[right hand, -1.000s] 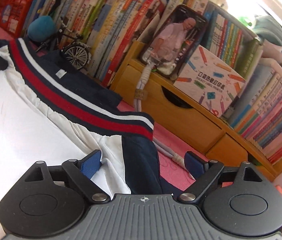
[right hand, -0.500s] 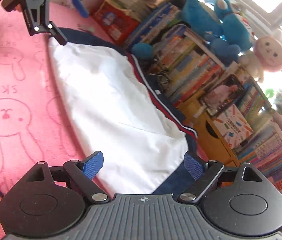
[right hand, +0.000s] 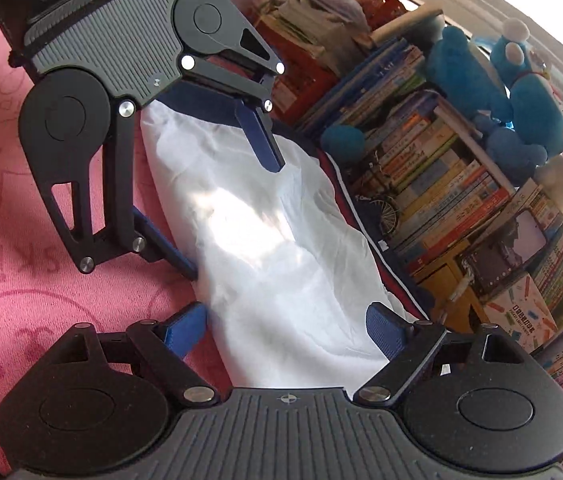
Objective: Fold clothes
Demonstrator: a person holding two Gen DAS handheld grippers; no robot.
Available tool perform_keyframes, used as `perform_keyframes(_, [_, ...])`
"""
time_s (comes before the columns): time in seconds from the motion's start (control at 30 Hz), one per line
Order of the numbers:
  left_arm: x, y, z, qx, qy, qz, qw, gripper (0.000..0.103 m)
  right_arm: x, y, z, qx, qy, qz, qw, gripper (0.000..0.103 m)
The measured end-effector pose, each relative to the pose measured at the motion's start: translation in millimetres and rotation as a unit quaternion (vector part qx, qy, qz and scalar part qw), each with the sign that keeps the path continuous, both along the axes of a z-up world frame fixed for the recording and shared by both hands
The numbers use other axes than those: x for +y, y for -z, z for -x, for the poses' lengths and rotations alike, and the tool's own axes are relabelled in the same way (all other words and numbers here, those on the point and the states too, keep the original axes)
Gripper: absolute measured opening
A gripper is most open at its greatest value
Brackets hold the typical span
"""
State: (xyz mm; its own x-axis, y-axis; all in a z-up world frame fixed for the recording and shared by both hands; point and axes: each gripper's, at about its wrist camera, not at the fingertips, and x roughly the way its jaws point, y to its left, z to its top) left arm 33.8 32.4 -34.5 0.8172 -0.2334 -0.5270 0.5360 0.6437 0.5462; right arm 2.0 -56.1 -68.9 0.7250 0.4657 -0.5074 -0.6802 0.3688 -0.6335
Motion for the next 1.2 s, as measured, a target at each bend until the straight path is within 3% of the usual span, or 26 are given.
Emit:
perform_keyframes(0.13, [8.3,-17.0,3.0,-0.004,-0.013,0.033,0.9994,0.087,8.2,13.9,10.4,-0.04,-0.018,0.036,0.998,0.088])
perform_keyframes(0.27, [10.3,-24.1,3.9,-0.006,-0.016,0.038,0.9991,0.087,20.6,20.7,0.6,-0.091,-0.001,0.058,0.994,0.085])
perform_keyframes(0.37, [4.2,-17.0,7.4,-0.011,-0.006,0.014,0.9998,0.087,25.2,20.1,-13.7,-0.108,0.022,0.07,0.991,0.065])
perform_keyframes(0.53, [-10.3,6.5,6.0,-0.033,0.01,-0.066,0.9972,0.085,25.1,12.1,-24.4,-0.083,0.032,0.056,0.994,0.058])
perform_keyframes(0.67, [-22.0,29.1,0.1,-0.075,0.01,-0.173,0.9821,0.062,25.2,9.4,-25.9,-0.08,0.033,0.055,0.995,0.057])
perform_keyframes(0.77, [-20.9,38.6,-13.3,-0.088,-0.003,-0.214,0.9729,0.049,27.4,10.7,-28.6,-0.077,0.032,0.06,0.995,0.051])
perform_keyframes(0.83, [-12.4,45.3,-21.2,-0.091,-0.02,-0.243,0.9655,0.04,25.1,14.7,-29.4,-0.083,0.035,0.075,0.993,0.043])
perform_keyframes(0.9, [3.9,53.6,-29.1,-0.072,-0.055,-0.278,0.9563,0.021,13.3,24.1,-31.8,-0.1,0.041,0.107,0.988,0.023])
perform_keyframes(0.93, [15.8,57.1,-31.8,-0.057,-0.073,-0.29,0.9525,0.018,6.3,29.5,-33.2,-0.11,0.044,0.125,0.985,0.023])
perform_keyframes(1.0, [39.7,59.0,-34.4,-0.043,-0.107,-0.295,0.9485,0.012,-9.6,38.5,-37.7,-0.123,0.052,0.158,0.978,0.022])
perform_keyframes(1.07, [57.4,56.3,-35.8,-0.035,-0.13,-0.281,0.9502,0.012,-29.3,42.1,-45.8,-0.121,0.066,0.179,0.974,0.022])
perform_keyframes(1.2, [57.1,59.5,-36.5,-0.041,-0.132,-0.285,0.9485,0.002,-58.2,43.8,-61.2,-0.112,0.098,0.192,0.97,0.023])
